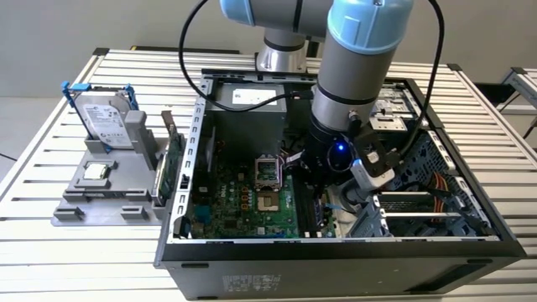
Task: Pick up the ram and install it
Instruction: 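Insert the ram into the slot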
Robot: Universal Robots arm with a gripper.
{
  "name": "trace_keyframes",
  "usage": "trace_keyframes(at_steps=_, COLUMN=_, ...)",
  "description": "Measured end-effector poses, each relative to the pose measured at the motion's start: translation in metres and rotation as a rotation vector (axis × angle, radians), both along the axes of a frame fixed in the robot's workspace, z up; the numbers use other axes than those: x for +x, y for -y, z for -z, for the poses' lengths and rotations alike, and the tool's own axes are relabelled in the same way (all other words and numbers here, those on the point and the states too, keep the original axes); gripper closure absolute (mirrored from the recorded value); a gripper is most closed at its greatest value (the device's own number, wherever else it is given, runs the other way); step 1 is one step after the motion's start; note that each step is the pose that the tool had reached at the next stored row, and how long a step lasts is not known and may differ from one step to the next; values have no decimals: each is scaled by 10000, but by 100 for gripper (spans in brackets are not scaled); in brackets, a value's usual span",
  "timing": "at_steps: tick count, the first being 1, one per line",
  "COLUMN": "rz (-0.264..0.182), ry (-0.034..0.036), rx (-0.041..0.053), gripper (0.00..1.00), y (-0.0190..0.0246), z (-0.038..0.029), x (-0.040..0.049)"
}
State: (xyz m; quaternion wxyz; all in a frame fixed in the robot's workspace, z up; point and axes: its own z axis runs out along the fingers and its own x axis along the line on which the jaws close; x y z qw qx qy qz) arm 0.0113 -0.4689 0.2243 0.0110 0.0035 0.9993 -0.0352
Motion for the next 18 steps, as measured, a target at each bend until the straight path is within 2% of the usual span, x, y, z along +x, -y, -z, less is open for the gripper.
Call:
trace_keyframes(at_steps=6, rz=0, ry=1, rx=-29, gripper=100, y=-7, z=-22, x=0)
trace_keyframes(at_steps=11, rz=-1, ry=-1, rx=-135, gripper=100, y=-6, z=-35, x=1)
trace_keyframes(at_steps=18, rz=2, ry=0, rx=-215, gripper=100, y=-6, z=-38, x=5)
